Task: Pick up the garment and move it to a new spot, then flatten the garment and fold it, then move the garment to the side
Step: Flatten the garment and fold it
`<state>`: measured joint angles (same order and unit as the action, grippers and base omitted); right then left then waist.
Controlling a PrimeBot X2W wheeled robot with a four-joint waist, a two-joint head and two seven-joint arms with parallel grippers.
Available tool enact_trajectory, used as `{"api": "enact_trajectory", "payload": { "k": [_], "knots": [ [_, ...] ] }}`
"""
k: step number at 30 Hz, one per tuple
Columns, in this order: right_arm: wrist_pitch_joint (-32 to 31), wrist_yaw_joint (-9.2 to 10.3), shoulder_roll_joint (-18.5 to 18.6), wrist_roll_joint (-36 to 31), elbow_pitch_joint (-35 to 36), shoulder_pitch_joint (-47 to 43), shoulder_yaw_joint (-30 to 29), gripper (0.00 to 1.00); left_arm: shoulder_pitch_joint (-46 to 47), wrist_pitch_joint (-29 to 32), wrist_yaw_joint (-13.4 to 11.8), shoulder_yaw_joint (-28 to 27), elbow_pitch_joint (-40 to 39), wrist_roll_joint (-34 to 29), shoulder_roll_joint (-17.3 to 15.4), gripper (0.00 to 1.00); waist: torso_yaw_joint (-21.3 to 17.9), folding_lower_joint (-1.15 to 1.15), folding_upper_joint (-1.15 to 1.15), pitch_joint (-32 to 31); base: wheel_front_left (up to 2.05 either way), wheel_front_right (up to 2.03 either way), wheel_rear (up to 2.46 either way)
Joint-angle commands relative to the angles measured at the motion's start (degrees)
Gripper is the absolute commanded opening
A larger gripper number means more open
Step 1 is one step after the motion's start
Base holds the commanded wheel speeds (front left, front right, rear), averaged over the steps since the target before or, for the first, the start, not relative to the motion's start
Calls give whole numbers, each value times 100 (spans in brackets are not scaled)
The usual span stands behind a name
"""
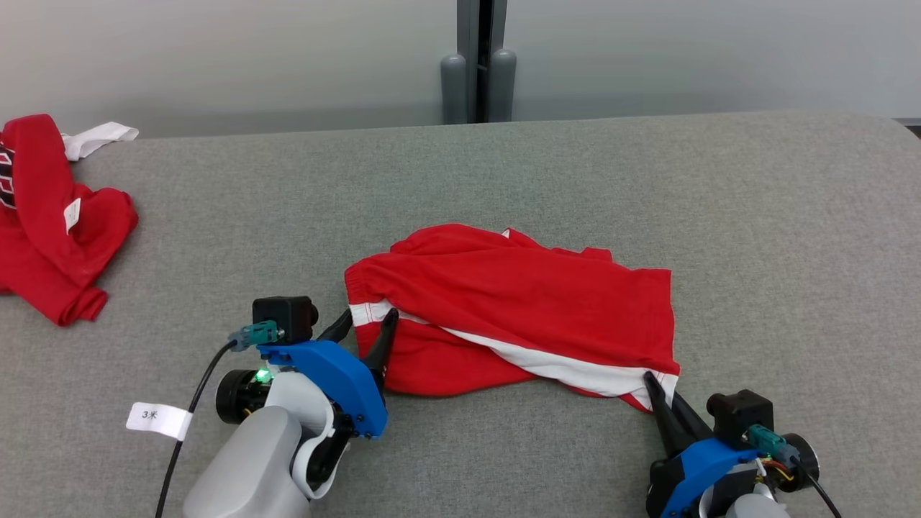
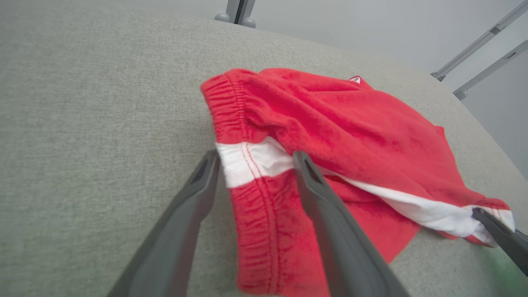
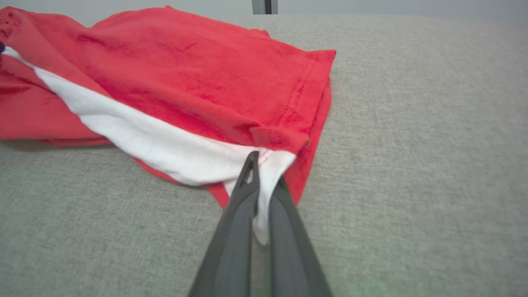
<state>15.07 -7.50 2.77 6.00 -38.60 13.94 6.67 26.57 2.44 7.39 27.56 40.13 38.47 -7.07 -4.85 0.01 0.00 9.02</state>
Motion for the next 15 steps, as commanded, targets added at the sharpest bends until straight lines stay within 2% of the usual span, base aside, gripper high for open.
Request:
{"api": "enact_trajectory", "payload": {
  "k": [1,2,3,4,5,11,15],
  "knots": [
    [15,1,21,-5,38,87,-17,0,124,-16,9,101,-18,164,-75,76,-23,-1,0,16,0,0,0],
    [15,2,21,-6,51,94,-27,0,133,-20,9,166,-32,264,-95,55,-33,-1,0,24,0,0,0],
    [15,2,21,-7,67,102,-38,0,152,-37,10,223,-47,346,-123,42,-41,-1,0,29,0,0,0],
    [15,1,21,-22,99,115,-57,0,204,-105,10,313,-60,483,-179,16,-53,-1,0,33,0,0,0],
    [15,1,21,-31,110,118,-66,0,227,-138,10,371,-55,534,-198,0,-58,-1,0,30,0,0,0],
    [16,1,21,-11,230,107,-123,0,291,-366,10,621,-50,752,-297,0,-71,-1,0,-43,0,0,0],
    [16,2,21,194,548,144,-214,0,335,-637,10,780,-213,921,-368,0,-85,-1,0,-223,0,0,0]
  ]
}}
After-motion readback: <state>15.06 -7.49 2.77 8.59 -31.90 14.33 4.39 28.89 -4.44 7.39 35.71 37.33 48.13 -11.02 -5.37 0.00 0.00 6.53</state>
